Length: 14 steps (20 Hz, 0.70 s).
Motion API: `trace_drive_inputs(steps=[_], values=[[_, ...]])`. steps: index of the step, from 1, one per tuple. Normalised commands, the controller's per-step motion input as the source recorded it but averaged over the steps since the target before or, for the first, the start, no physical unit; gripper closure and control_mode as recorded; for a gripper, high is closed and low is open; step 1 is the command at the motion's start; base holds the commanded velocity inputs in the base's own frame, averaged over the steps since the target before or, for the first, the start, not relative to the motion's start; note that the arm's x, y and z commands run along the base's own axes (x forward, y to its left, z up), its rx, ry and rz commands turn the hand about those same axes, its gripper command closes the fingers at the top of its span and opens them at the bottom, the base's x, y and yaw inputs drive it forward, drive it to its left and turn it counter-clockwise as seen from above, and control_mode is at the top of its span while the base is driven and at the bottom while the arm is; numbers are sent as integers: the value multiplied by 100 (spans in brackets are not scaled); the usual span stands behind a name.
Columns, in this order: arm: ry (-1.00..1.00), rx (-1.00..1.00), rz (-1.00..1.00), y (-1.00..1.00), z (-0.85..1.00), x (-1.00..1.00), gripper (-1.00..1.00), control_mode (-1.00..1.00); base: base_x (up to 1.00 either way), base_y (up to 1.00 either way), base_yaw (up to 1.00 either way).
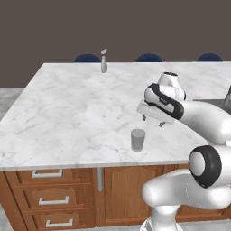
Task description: Move the glass cup from next to the sink to the open cabinet. Then, move the bowl with the tangerine to the fridge to clear the area for faucet cleaning.
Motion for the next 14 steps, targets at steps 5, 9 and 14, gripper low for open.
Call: trace_drive_inputs(steps=[5, 9, 14], values=[[2, -2, 0, 36, -33, 84, -100, -100, 0, 0, 0], [3, -7, 2, -1, -59, 10, -100, -100, 0, 0, 0], [0, -12, 1, -1, -55, 23, -100, -100, 0, 0, 0]])
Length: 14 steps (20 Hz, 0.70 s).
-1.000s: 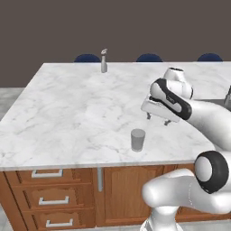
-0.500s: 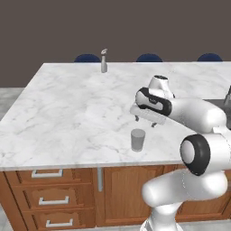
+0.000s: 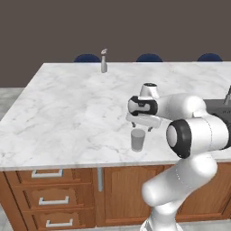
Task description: Move the glass cup from next to the sink to the open cabinet. Then, move the bowl with the tangerine to the fridge to clear the area for faucet cleaning.
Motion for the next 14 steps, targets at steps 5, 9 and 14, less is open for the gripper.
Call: trace_drive_inputs(steps=[5, 9, 14], values=[[0, -2, 3, -9, -35, 1, -100, -100, 0, 0, 0], [0, -1, 2, -17, -32, 0, -100, -100, 0, 0, 0], [0, -2, 0, -2, -19, 35, -100, -100, 0, 0, 0]])
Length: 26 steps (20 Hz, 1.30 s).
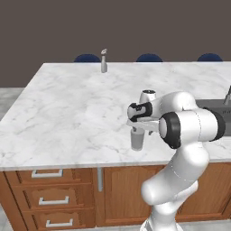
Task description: Move the glass cup from next to the sink to the open cabinet. Then, move the bowl with the tangerine to the fridge to clear the area for faucet cleaning.
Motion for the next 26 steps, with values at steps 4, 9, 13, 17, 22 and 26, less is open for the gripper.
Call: trace_drive_inputs(steps=[4, 9, 13, 17, 22, 26], values=[[0, 0, 0, 0, -16, 26, -100, -100, 0, 0, 0], [0, 0, 0, 7, -17, -38, -100, -100, 0, 0, 0], [-1, 0, 0, 4, 0, -1, -100, -100, 0, 0, 0], [0, -1, 2, 8, -15, -14, -100, -100, 0, 0, 0], [-2, 0, 2, 4, -13, -35, -100, -100, 0, 0, 0], [-2, 0, 0, 0, -2, 0, -100, -100, 0, 0, 0]])
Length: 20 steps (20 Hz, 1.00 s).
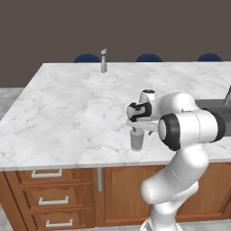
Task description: Move the glass cup from next to the sink to the open cabinet. Then, move the bowl with the tangerine to the fridge to clear the area for faucet cleaning.
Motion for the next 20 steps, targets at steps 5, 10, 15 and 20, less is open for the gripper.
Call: trace_drive_inputs(steps=[5, 10, 15, 20], values=[[0, 0, 3, 16, -25, -21, -100, -100, 0, 0, 0], [0, 0, 3, 15, -33, -28, -100, -100, 0, 0, 0], [-17, 0, 1, 0, 0, -56, -100, -100, 0, 0, 0], [-2, 0, 0, 0, 1, 0, -100, -100, 0, 0, 0]])
